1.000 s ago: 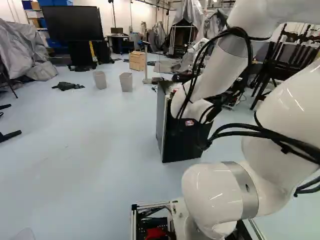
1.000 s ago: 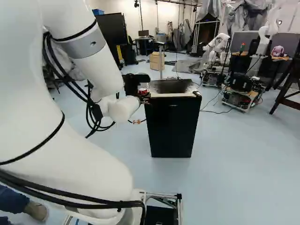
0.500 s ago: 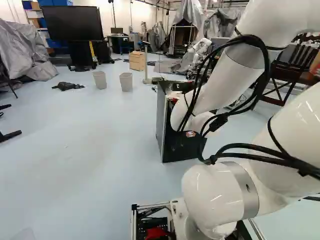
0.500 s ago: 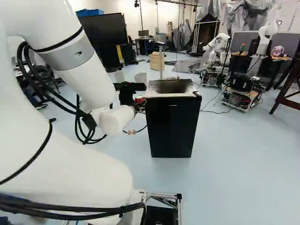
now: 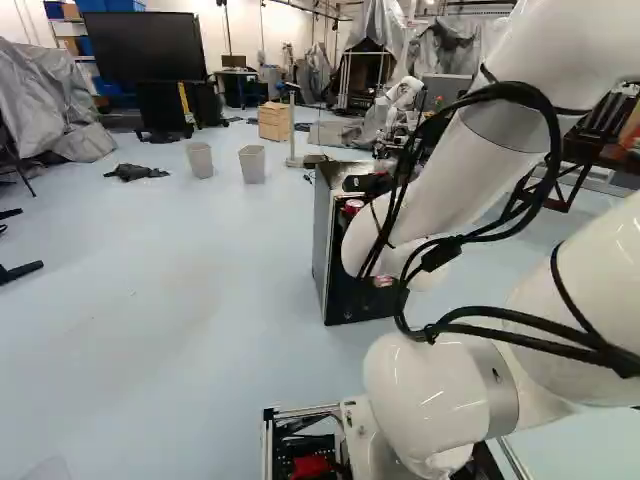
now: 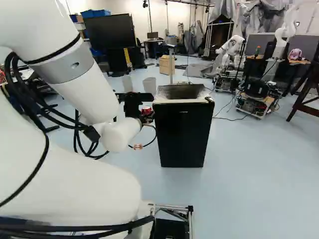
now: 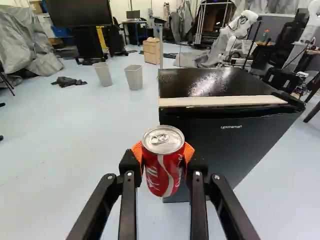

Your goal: Grab a drink from the fridge

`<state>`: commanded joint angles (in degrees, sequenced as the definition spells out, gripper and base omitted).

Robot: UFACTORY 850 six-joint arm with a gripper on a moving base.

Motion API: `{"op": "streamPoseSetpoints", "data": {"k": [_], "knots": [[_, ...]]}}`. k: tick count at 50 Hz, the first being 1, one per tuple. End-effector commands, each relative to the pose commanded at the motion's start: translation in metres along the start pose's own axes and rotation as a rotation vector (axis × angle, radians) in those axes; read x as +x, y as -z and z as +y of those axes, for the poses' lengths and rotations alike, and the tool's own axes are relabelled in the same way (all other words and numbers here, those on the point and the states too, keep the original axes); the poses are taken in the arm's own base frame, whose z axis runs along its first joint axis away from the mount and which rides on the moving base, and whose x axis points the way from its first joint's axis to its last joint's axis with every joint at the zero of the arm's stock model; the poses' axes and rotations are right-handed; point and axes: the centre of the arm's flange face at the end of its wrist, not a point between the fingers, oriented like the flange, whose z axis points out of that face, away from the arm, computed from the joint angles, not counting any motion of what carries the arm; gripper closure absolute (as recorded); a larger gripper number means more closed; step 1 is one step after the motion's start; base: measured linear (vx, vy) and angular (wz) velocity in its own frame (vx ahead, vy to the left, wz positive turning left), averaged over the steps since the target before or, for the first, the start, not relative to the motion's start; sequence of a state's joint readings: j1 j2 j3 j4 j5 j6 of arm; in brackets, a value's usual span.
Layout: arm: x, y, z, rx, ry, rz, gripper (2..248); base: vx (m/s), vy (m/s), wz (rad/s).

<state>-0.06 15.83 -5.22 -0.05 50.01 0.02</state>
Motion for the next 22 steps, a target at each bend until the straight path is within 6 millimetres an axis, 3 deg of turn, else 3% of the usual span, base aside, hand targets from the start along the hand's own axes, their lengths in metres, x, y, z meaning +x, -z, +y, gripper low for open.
{"op": "streamPoseSetpoints", "data": {"k": [22], "knots": [[-0.0011,0.0011,-0.0002,0.000,0.000,-0.001,152,0.000,0.000,0.000]]}}
